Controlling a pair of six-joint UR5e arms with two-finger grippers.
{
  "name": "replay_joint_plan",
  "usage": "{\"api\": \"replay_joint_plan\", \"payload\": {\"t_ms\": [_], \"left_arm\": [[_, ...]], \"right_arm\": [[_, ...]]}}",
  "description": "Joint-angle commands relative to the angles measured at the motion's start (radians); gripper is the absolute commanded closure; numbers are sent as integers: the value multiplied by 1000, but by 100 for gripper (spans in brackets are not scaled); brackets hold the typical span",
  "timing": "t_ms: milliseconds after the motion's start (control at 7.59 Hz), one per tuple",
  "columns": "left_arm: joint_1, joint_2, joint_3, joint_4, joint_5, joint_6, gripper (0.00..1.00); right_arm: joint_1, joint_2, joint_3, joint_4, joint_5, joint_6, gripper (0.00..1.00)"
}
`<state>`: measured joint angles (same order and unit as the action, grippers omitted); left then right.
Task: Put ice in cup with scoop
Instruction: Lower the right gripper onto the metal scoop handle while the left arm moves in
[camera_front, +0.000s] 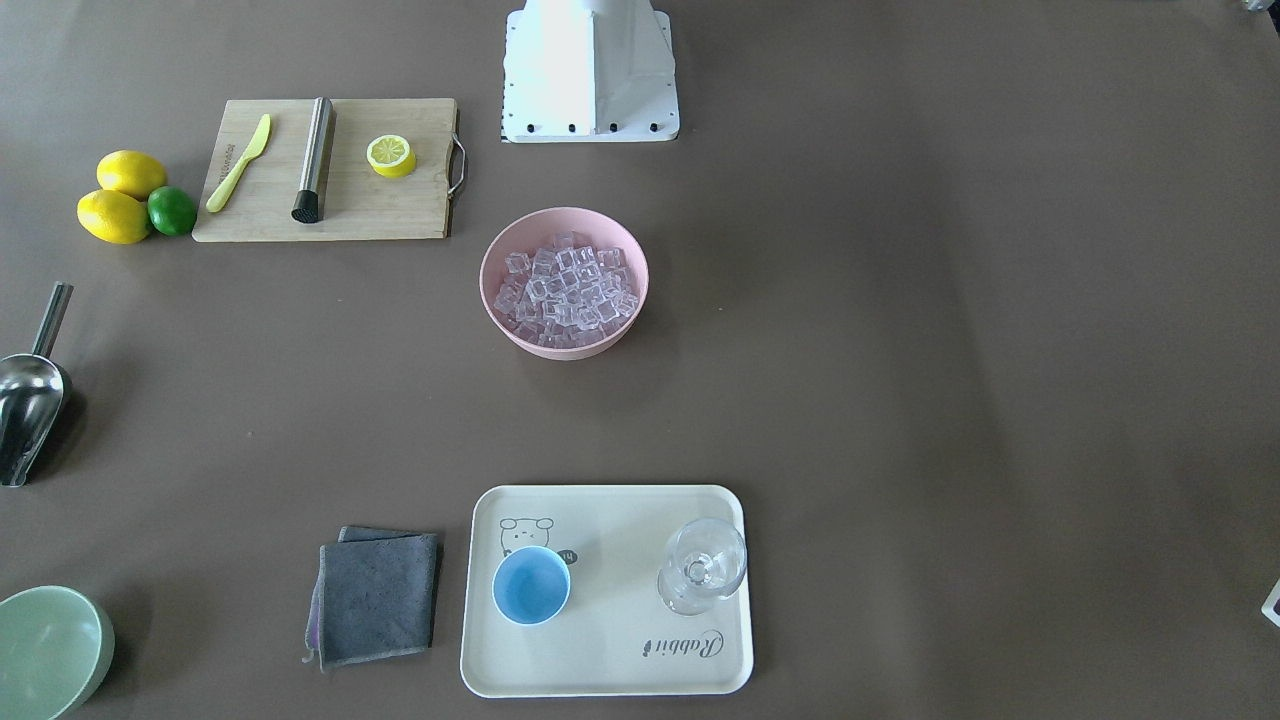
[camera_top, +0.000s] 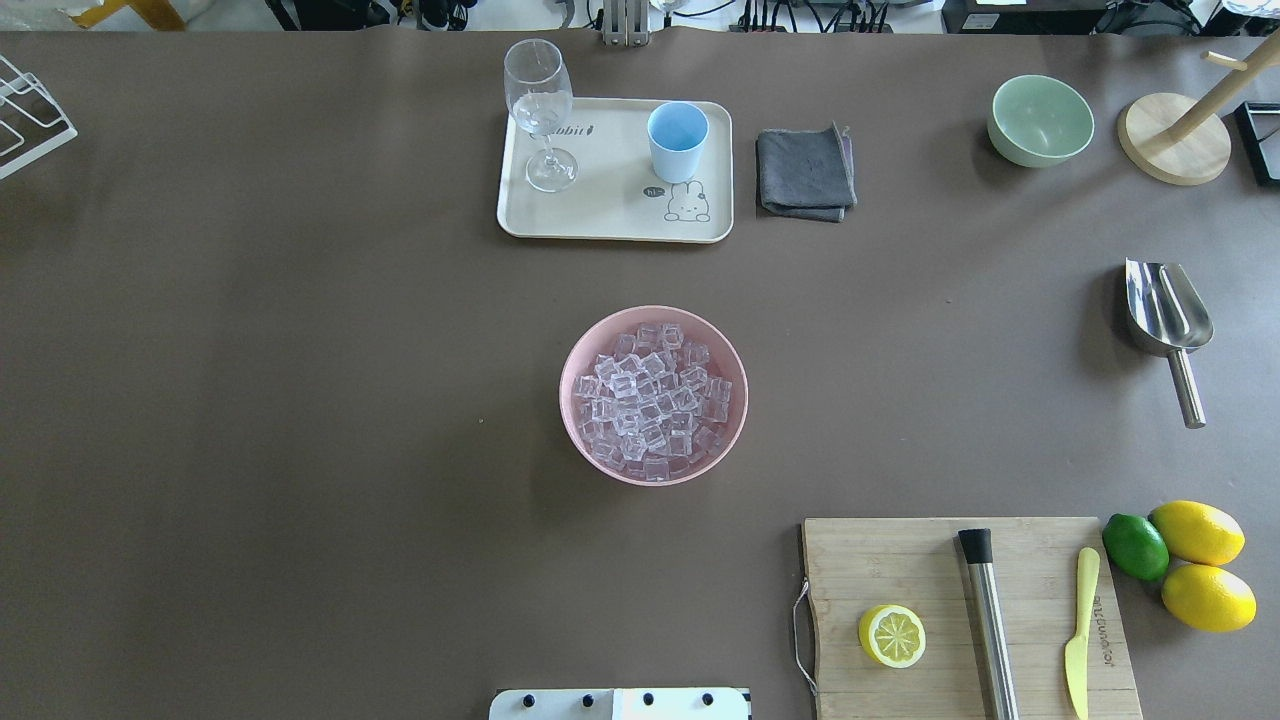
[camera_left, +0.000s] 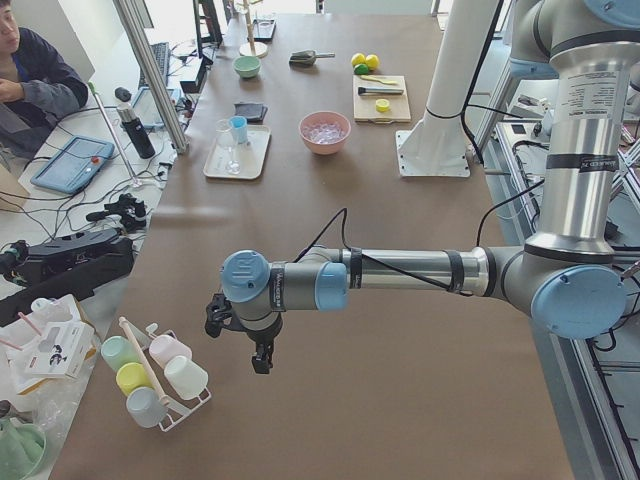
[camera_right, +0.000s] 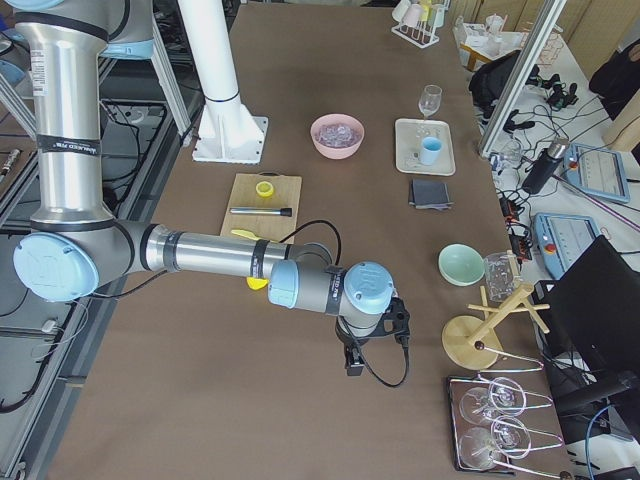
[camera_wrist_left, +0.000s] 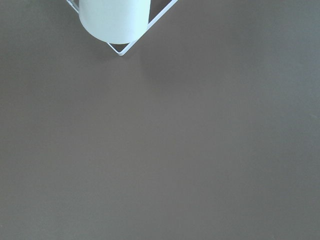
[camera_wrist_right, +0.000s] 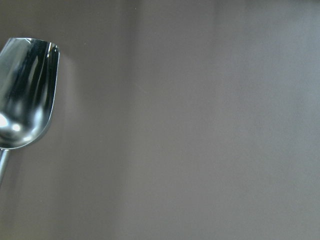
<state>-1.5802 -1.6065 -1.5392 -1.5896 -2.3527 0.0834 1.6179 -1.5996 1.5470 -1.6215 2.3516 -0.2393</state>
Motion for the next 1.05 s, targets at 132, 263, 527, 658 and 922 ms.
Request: {"api": "replay_joint_plan", "payload": {"t_ms": [132, 263, 527, 658, 922], "left_arm": [[99, -7, -70, -70, 0, 4, 2], [165, -21, -117, -70, 1, 6, 2], [282, -52, -215, -67, 1, -2, 2], [325, -93, -223, -70, 1, 4, 2], [437, -150, -272, -69, 1, -2, 2]], "right_arm": [[0, 0, -4, -1, 1, 0, 0], [0, 0, 1, 0, 1, 0, 0], [0, -5, 2, 0, 3, 0, 0], [2, -9, 8, 0, 0, 0, 0], [1, -11, 24, 0, 0, 12, 0]]}}
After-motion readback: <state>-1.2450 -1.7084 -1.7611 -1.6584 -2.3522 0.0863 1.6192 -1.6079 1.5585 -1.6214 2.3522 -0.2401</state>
